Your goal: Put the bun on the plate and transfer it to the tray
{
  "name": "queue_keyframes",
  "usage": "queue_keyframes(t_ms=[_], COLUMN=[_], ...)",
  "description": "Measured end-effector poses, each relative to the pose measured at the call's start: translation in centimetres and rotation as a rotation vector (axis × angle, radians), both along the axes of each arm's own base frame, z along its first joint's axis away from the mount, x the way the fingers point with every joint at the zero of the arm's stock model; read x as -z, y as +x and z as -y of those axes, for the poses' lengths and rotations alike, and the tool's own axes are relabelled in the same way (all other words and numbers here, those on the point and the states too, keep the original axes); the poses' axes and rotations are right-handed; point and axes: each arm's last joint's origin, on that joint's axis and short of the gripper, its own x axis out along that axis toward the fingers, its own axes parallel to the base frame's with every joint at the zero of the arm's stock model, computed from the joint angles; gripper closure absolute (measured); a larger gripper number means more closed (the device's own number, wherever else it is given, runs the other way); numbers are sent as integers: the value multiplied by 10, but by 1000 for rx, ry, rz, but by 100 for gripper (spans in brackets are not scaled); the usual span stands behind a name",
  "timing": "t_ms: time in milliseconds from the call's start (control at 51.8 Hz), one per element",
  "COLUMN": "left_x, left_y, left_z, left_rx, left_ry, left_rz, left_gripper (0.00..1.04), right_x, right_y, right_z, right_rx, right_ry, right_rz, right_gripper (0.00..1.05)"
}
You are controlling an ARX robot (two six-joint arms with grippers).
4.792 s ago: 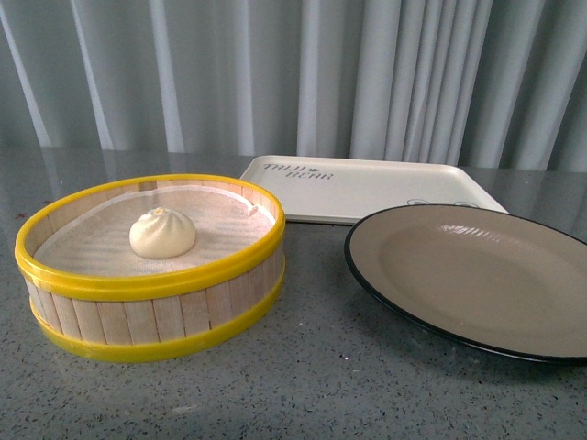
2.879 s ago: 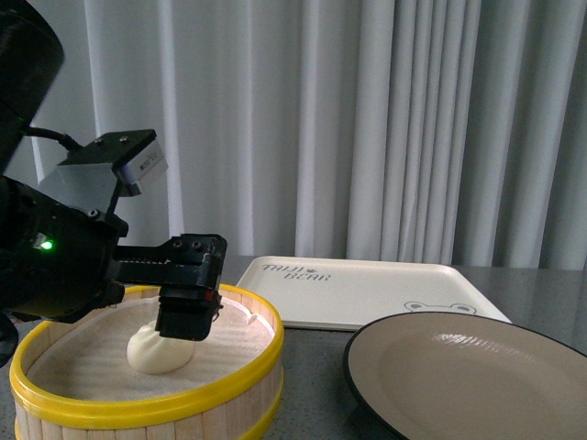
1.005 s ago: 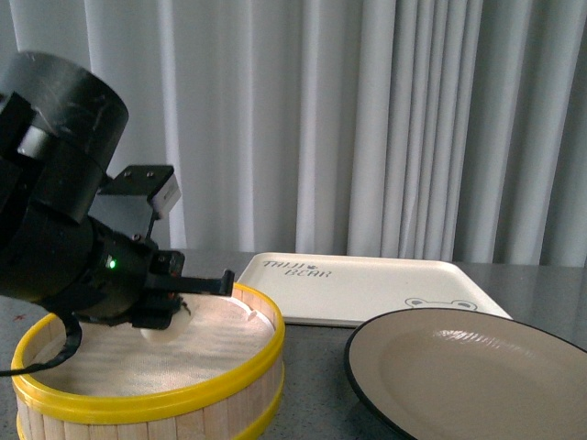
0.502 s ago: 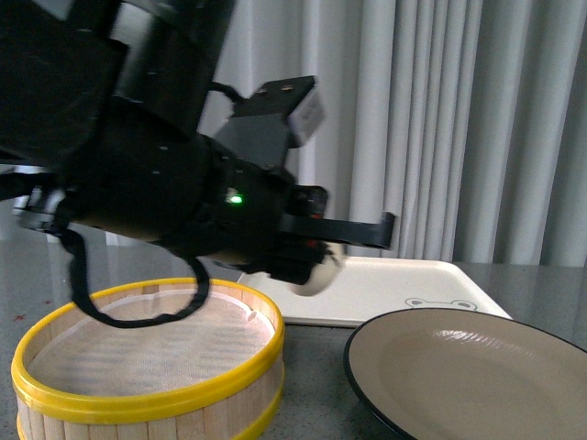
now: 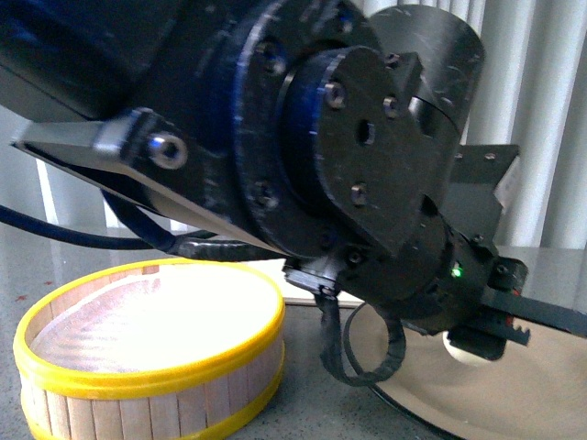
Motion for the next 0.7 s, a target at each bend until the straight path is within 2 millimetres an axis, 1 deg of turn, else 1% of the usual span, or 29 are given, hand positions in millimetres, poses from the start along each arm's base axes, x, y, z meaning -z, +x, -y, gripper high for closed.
queue_keyframes(t_ms=[97, 444, 580, 696], left_x=[8, 5, 7, 14], left_y=[-4, -8, -7, -2], left_z=[10, 19, 24, 32], left_rx=[17, 26, 7, -17], left_ry=[47, 52, 66, 85], left_rz=[-4, 23, 23, 13], left_gripper=[100, 100, 100, 100], right_x=[0, 0, 0, 0], right_y=[0, 0, 0, 0], right_z=[0, 0, 0, 0], right_rx=[1, 0, 0, 0], right_ry=[0, 0, 0, 0], right_rz=[0, 0, 0, 0], right_gripper=[9, 9, 9, 9])
